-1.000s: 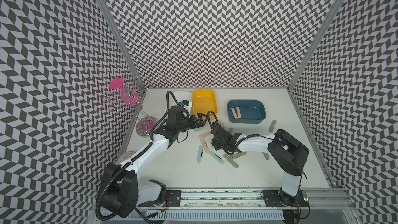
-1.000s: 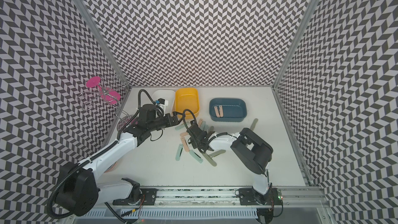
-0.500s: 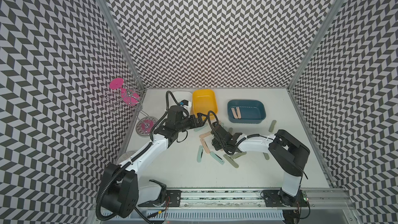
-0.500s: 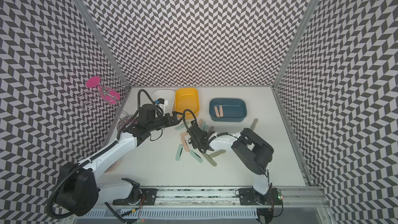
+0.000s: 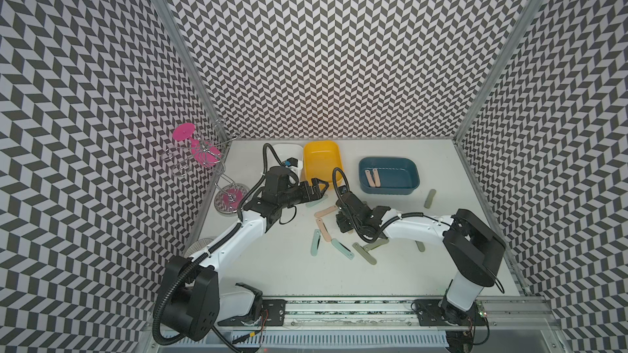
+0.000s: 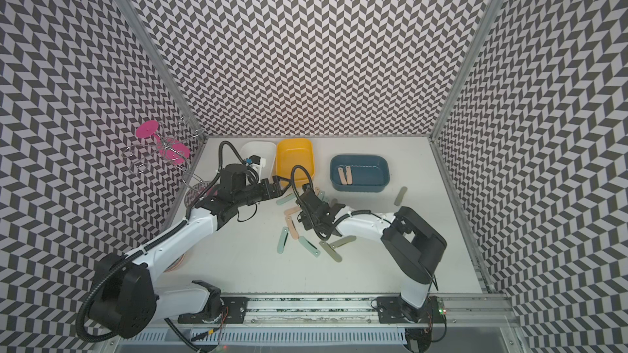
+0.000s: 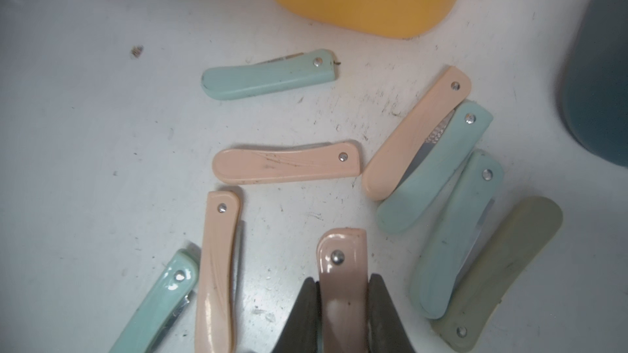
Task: Place the fruit knives into the storage box by color
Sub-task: Pick up the fruit knife from the center of the board.
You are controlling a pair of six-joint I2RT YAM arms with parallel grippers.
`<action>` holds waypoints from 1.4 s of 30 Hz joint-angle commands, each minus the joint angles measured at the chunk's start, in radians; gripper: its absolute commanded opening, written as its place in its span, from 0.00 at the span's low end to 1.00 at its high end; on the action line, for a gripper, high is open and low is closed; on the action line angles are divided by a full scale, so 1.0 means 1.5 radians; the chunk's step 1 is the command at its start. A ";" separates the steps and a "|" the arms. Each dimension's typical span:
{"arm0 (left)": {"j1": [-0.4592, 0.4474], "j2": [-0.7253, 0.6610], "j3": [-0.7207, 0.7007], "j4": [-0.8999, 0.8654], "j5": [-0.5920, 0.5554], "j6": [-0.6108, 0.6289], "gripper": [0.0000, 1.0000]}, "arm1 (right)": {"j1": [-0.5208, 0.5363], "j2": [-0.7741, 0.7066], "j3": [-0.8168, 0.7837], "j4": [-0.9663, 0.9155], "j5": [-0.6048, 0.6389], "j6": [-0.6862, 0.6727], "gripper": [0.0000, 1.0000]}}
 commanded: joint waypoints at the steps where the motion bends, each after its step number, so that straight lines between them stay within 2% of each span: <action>1: 0.005 0.007 0.027 0.017 0.000 -0.003 1.00 | -0.012 -0.052 0.030 0.004 0.001 0.007 0.18; 7: 0.004 0.019 0.052 0.018 0.004 -0.006 1.00 | -0.076 -0.106 0.063 -0.003 -0.038 0.005 0.18; 17: -0.008 0.069 0.118 0.027 0.017 -0.008 1.00 | -0.259 -0.156 0.083 0.056 -0.112 -0.017 0.18; 21: -0.026 0.101 0.148 0.033 0.017 -0.007 1.00 | -0.329 -0.132 0.098 0.068 -0.148 -0.020 0.19; 27: -0.060 0.160 0.205 0.037 0.022 -0.005 1.00 | -0.392 -0.085 0.103 0.105 -0.184 -0.025 0.19; 42: -0.107 0.307 0.336 0.030 0.049 0.003 1.00 | -0.446 0.097 0.180 0.092 -0.232 -0.068 0.19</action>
